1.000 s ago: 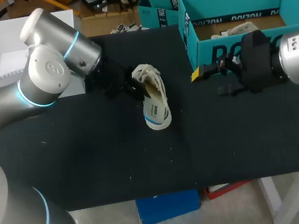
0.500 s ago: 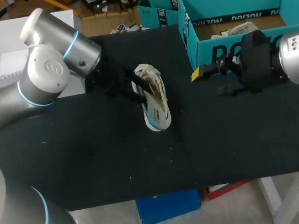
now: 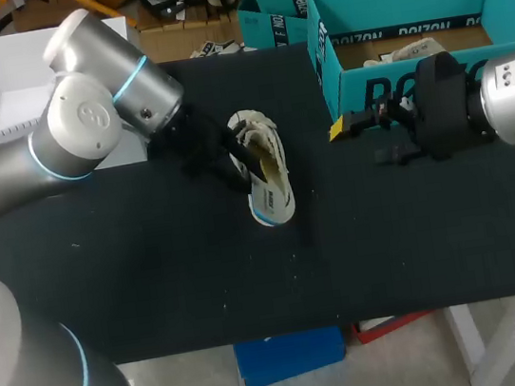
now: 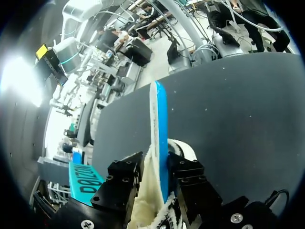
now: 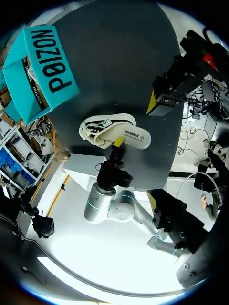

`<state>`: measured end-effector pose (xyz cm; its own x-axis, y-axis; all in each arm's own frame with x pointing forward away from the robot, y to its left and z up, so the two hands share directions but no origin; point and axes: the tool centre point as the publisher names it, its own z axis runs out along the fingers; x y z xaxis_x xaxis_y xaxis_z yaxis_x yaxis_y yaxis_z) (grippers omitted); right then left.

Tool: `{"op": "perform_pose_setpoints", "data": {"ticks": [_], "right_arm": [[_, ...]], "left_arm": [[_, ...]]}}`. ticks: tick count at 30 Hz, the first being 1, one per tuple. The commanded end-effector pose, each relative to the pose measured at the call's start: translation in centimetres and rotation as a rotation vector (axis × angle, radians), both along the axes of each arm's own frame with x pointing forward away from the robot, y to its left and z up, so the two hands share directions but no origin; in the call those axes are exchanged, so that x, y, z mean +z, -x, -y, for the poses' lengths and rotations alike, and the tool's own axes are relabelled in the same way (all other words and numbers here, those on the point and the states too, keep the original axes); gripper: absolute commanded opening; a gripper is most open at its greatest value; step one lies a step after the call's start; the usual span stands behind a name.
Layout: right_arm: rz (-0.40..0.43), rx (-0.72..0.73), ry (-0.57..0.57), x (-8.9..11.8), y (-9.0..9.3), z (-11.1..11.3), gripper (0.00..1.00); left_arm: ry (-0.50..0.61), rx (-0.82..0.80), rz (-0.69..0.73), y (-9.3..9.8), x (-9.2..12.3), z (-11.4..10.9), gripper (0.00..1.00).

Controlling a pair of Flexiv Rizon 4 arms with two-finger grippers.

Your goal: Take the shoe out of the shoebox, open the shoe tongue, remove and reinsert the insole, then place the shoe into the shoebox

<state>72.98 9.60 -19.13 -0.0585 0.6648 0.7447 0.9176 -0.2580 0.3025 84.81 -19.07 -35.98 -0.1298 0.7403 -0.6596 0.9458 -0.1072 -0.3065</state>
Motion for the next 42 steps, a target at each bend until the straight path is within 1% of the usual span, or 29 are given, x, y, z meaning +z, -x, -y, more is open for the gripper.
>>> {"op": "perform_pose_setpoints", "data": {"ticks": [1, 4, 6, 9, 16, 24, 27, 32, 36, 42], "right_arm": [[0.0, -0.002, 0.001, 0.0, 0.0, -0.1, 1.0], [0.0, -0.002, 0.001, 0.0, 0.0, -0.1, 1.0], [0.0, -0.002, 0.001, 0.0, 0.0, -0.1, 1.0], [0.0, -0.002, 0.001, 0.0, 0.0, -0.1, 1.0], [0.0, -0.002, 0.001, 0.0, 0.0, -0.1, 1.0], [0.0, -0.002, 0.001, 0.0, 0.0, -0.1, 1.0], [0.0, -0.002, 0.001, 0.0, 0.0, -0.1, 1.0], [0.0, -0.002, 0.001, 0.0, 0.0, -0.1, 1.0], [0.0, -0.002, 0.001, 0.0, 0.0, -0.1, 1.0], [0.0, -0.002, 0.001, 0.0, 0.0, -0.1, 1.0]], "left_arm": [[-0.01, -0.003, 0.003, 0.1, 0.1, 0.4, 0.29], [-0.01, -0.006, 0.003, 0.3, 0.1, 0.4, 0.2], [-0.01, -0.008, 0.002, 0.4, 0.2, 0.4, 0.05], [-0.011, -0.01, 0.002, 0.5, 0.3, 0.2, 0.0], [-0.01, -0.011, 0.001, 0.3, 0.1, -0.1, 0.0], [0.001, 0.006, 0.016, -1.0, -0.1, 0.2, 0.0], [-0.002, 0.013, 0.052, -1.5, 0.0, 0.3, 0.0], [0.004, 0.018, 0.069, -2.3, 0.0, 0.6, 0.0], [0.007, 0.034, 0.072, -3.0, -0.3, 0.5, 0.0], [0.001, 0.057, 0.071, -3.5, -0.8, 0.0, 0.0]]}}
